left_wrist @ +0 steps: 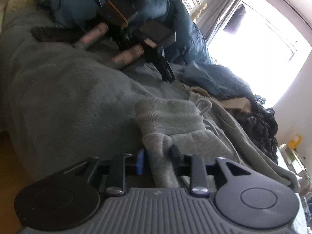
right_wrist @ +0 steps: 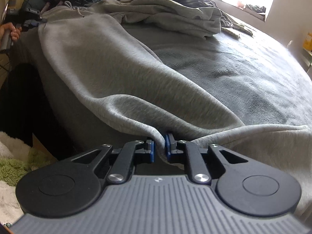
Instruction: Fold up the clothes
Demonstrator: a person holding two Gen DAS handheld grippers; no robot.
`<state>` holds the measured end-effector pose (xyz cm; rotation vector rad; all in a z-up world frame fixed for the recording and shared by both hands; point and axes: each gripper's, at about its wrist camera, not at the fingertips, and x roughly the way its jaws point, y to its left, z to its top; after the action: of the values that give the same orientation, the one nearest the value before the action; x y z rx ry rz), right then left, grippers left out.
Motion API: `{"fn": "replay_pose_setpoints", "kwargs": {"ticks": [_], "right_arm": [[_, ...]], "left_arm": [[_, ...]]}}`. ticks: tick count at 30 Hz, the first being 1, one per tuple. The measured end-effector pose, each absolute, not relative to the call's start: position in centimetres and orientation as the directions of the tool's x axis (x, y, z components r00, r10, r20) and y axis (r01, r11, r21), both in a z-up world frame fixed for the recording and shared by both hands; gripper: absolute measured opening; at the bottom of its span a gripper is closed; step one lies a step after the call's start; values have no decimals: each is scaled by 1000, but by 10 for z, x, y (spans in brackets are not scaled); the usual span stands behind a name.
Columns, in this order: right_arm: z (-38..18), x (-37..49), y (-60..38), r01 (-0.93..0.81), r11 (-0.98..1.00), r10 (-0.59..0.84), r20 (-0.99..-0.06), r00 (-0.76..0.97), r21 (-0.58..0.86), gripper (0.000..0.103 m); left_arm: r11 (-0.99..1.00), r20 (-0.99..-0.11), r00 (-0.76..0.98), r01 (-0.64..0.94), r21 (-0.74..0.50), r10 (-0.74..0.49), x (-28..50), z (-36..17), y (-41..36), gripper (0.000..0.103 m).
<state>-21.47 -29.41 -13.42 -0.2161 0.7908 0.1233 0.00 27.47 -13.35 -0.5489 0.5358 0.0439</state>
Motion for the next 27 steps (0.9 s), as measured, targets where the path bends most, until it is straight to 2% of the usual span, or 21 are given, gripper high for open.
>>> {"fn": "replay_pose_setpoints", "kwargs": {"ticks": [4,10,14,16,19,23,25,26,27], "right_arm": [[-138,-221,-296,-181,976,45,-706,707,-119,12],[-148,-236,-300,-169,984,82,-714,695,-52,14],[-154,-254,-304,-152,988,130,-733,668,37,18],[-154,-263,-307,-150,985,161,-737,656,82,20],[-139,-277,-317,-182,968,251,-723,644,174,29],[-98,-290,-342,-270,915,401,-613,681,298,33],[-78,-282,-363,-211,936,340,-560,755,283,41],[-70,-277,-374,-161,948,290,-540,790,274,49],[-64,-268,-388,-75,962,210,-536,818,261,52]], "left_arm": [[907,-421,907,-152,-392,-30,-27,-100,255,30],[928,-357,890,159,-336,-282,-41,-64,170,40],[880,-395,791,371,-298,-467,-37,-68,93,41],[853,-430,737,458,-251,-522,-37,-75,56,41],[810,-460,684,566,-155,-566,-40,-84,13,41],[726,-496,611,685,-62,-618,-44,-89,-24,41],[678,-524,572,735,-15,-631,-48,-90,-44,42],[651,-533,557,759,16,-637,-50,-90,-53,42],[623,-541,544,781,47,-641,-52,-92,-62,42]]}}
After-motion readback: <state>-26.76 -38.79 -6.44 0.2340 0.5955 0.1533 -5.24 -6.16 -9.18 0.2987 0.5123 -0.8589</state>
